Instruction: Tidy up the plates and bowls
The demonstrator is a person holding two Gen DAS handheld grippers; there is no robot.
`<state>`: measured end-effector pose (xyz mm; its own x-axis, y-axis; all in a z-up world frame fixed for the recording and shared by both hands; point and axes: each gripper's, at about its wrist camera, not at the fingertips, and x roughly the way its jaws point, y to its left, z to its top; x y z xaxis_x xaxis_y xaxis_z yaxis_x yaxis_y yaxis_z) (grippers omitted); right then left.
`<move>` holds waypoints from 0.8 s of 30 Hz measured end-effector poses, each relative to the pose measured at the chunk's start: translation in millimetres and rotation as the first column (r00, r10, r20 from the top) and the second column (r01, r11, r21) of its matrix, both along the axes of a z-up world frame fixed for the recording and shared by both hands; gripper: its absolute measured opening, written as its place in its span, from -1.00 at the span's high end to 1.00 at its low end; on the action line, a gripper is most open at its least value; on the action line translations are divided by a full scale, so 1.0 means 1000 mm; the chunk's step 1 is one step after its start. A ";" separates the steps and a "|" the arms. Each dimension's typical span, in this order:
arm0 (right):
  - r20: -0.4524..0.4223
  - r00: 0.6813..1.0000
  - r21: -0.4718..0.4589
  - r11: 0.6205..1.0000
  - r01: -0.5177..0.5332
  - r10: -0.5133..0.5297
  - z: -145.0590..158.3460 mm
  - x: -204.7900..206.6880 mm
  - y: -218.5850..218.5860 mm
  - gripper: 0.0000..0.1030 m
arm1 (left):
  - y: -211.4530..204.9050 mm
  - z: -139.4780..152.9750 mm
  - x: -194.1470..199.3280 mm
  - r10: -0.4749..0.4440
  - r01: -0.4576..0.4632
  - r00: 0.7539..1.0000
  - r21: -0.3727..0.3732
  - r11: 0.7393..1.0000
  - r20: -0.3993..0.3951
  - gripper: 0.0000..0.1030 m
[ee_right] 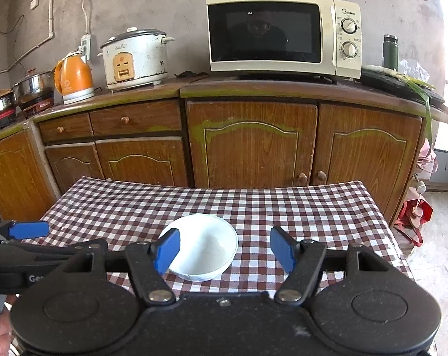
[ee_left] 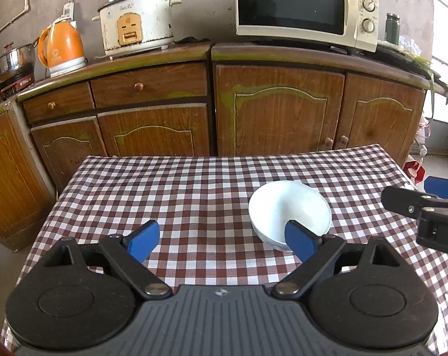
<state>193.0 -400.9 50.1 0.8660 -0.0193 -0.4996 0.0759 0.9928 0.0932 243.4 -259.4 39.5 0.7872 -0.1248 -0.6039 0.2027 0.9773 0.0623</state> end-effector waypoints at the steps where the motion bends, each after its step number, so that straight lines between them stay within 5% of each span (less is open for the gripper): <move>1: -0.003 1.000 -0.001 1.000 0.001 -0.001 -0.002 0.002 0.000 -0.54 | 0.000 -0.001 0.002 0.003 -0.003 1.000 0.001 1.000 -0.002 -0.83; 24: -0.061 0.998 0.003 1.000 0.018 -0.017 -0.034 0.044 -0.006 -0.54 | -0.011 -0.027 0.043 0.003 -0.002 0.999 0.024 1.000 -0.043 -0.83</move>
<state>237.4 -407.4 16.0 0.8334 -0.0323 -0.5518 0.0990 0.9909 0.0916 286.8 -270.2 12.4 0.7610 -0.1084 -0.6396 0.2034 0.9761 0.0766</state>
